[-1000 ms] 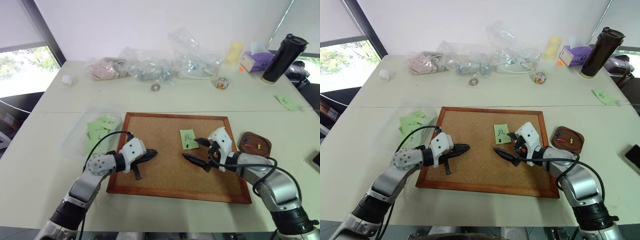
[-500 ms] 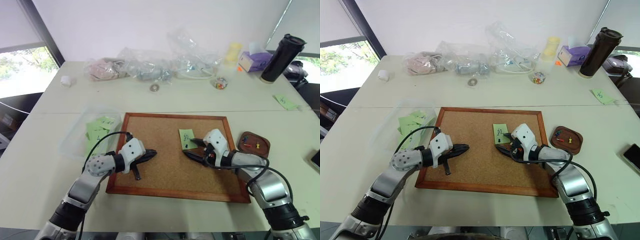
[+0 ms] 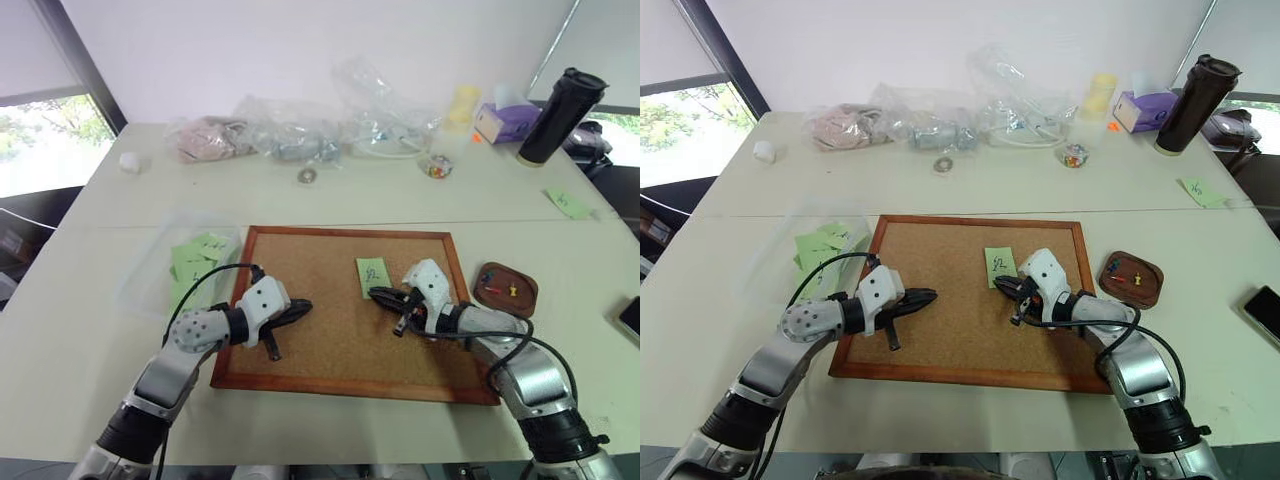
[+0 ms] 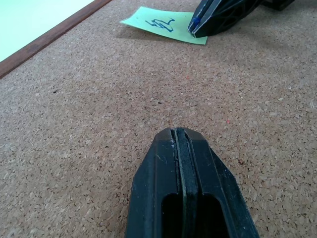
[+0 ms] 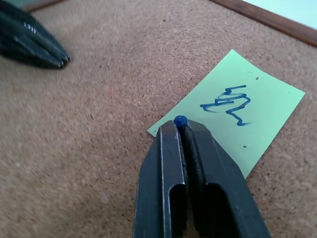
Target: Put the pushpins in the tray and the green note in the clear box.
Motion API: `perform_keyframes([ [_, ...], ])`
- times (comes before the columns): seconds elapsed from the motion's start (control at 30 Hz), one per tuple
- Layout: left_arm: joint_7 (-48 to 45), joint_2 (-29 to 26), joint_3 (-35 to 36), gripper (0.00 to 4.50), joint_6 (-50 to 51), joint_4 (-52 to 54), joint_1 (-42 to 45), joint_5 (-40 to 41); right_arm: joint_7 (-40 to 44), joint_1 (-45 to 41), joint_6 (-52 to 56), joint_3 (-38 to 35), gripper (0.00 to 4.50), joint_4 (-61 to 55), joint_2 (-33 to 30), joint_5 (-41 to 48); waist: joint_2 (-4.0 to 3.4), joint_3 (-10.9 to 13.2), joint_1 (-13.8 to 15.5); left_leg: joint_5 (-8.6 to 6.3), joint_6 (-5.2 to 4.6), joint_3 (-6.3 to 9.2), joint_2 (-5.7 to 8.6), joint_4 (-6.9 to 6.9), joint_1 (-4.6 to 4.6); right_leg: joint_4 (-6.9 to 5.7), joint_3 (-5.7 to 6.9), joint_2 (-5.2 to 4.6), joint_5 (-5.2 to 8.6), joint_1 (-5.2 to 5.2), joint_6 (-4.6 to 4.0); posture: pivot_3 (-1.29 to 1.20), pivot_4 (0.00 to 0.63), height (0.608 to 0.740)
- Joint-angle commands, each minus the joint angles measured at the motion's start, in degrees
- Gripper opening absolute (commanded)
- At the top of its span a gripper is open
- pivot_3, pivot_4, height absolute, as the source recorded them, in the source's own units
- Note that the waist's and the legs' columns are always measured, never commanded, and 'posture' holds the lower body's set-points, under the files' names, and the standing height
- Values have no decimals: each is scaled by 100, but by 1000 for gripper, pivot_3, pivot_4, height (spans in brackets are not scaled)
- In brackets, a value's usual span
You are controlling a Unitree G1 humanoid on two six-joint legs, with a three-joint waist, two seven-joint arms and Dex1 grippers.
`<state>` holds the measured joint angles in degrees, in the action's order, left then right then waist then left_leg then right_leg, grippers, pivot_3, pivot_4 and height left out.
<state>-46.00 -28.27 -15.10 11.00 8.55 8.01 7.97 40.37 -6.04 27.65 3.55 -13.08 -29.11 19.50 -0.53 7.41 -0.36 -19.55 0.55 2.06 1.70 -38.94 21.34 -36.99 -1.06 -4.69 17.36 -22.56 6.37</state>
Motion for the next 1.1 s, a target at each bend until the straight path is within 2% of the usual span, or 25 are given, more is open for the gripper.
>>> perform_keyframes([
  [0.03, -79, -55, -231, 0, 324, -228, -186, -151, -141, -23, 425, -751, 82, -741, -31, 697, -2, 1, 1, 4, 7, 0, 1, 0, 4, 0, -1, -1, 0, -5, 0, 0, 150, 740],
  [0.23, -125, -8, -257, 0, 390, -268, -106, -137, -341, 2, 1050, -1426, 82, -1425, -205, 1392, -2, 1, -6, -11, -19, 0, 1, 0, -2, 3, -1, -2, 0, 3, 0, 0, 150, 740],
  [0.43, -175, 17, -266, 0, 358, -325, -65, -145, -481, 290, 1215, -1905, 82, -1588, -433, 1553, -1, 1, 3, -11, -20, 0, 1, -1, -2, 4, -1, -3, 0, 5, 0, 0, 150, 740],
  [0.57, -191, 46, -283, 0, 309, -375, -52, -176, -509, 660, 947, -2769, 82, -756, -628, 1381, 0, 1, 51, -11, -20, 0, 1, -1, -2, 5, -2, -3, 0, 9, 0, 0, 150, 740],
  [0.7, -211, 68, -292, 0, 264, -420, -49, -199, -404, 863, 566, -3087, 82, -14, -863, 1138, -7, -3, 82, -12, -22, -3, 2, -2, -4, 8, -2, -2, 0, 11, 0, 0, 150, 740],
  [1.1, -182, 89, -293, 0, 243, -403, -107, -212, -311, 826, 81, -3205, 82, 1193, -1068, 818, -13, -4, 83, -12, -22, -5, 2, -2, -10, 7, -3, -1, 0, 15, 0, 0, 150, 740],
])
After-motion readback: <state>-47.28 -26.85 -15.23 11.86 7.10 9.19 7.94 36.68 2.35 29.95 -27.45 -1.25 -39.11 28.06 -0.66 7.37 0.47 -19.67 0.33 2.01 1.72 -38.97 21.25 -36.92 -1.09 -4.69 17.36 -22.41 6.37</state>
